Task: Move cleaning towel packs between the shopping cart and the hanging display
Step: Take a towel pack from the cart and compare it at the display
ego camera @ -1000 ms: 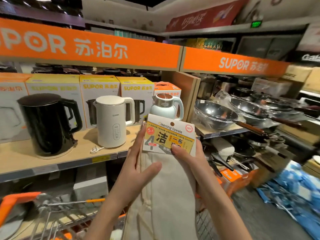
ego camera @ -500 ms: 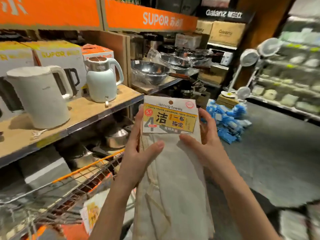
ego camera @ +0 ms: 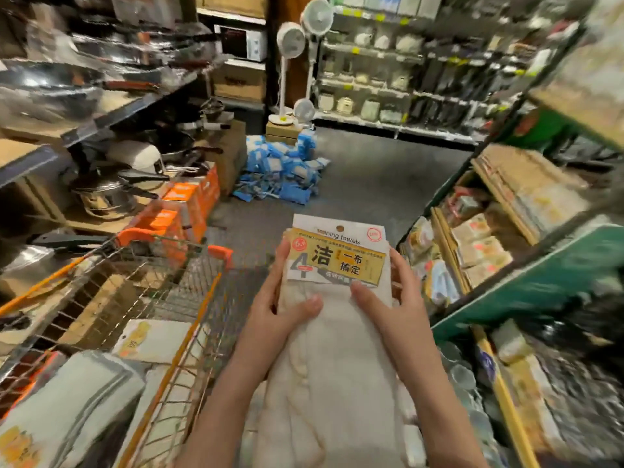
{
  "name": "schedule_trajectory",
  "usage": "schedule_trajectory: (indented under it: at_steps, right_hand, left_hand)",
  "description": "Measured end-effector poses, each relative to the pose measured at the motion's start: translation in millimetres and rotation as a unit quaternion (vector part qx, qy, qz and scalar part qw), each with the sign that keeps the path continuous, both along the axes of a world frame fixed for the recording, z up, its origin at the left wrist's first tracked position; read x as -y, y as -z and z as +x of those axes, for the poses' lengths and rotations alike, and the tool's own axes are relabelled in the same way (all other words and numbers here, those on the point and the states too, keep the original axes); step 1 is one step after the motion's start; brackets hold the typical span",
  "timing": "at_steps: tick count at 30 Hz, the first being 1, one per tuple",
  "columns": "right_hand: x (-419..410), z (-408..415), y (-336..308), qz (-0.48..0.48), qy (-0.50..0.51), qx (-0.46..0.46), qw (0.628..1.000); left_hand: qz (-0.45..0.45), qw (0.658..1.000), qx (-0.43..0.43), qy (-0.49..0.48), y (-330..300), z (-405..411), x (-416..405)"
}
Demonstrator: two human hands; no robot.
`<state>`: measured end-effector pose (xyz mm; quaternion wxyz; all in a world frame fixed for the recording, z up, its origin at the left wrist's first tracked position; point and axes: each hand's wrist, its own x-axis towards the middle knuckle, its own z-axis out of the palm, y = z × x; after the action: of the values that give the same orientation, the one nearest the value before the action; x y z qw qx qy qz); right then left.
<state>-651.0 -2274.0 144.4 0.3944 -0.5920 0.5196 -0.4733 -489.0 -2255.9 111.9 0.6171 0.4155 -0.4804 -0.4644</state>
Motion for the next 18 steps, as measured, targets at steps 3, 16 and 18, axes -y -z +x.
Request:
schedule_trajectory:
  at_steps: [3, 16, 18]
  right_hand:
    - [-30.3, -66.8, 3.6, -0.005, 0.089, 0.014, 0.996]
    - [-221.0, -302.6, 2.3, -0.021, 0.427, 0.095, 0.899]
    - [-249.8, -324.6, -0.2, -0.037, 0.478, 0.105, 0.871]
  left_hand:
    - [0.008, 0.997, -0.011, 0.079, 2.2, -68.8, -9.0]
    - [0.003, 0.919, 0.081, 0.386, 4.3, -338.3, -99.7]
    - [0.000, 0.900, 0.088, 0.428, 1.1, -370.1, -114.9]
